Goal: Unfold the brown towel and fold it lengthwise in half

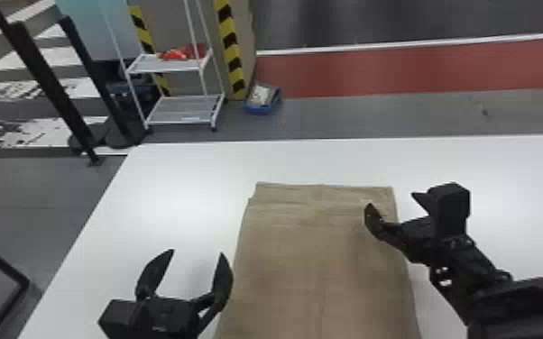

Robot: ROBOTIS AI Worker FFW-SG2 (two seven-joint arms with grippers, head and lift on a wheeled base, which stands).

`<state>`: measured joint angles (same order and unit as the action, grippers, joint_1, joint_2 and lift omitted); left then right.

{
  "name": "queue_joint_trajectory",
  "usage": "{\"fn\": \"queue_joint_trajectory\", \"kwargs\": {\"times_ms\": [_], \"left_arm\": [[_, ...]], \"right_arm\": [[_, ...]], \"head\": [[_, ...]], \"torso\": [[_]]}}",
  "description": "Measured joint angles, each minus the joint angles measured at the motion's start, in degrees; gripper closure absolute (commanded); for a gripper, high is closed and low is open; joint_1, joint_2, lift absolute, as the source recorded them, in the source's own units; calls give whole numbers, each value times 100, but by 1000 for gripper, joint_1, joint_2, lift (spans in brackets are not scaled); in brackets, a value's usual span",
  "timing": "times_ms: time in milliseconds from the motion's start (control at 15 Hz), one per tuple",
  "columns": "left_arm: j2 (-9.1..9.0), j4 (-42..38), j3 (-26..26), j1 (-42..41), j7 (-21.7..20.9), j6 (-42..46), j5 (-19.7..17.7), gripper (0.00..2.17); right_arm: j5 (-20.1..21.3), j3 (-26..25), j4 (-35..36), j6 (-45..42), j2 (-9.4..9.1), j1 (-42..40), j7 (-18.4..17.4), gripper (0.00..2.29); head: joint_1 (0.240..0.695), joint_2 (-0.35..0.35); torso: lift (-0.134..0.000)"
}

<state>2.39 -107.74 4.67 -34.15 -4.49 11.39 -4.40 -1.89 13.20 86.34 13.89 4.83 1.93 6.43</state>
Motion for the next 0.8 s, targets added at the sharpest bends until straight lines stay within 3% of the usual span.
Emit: {"fn": "queue_joint_trajectory", "kwargs": {"times_ms": [400, 800], "left_arm": [[37, 128, -62, 166, 1, -100, 0, 46], [67, 139, -77, 181, -8, -205, 2, 46]], "right_arm": [[-123, 93, -992, -257, -71, 562, 713, 154], [-167, 169, -1065, -303, -71, 515, 739, 289]], "head": [[695, 198], [695, 209]], "torso": [[-120], [-120]]}}
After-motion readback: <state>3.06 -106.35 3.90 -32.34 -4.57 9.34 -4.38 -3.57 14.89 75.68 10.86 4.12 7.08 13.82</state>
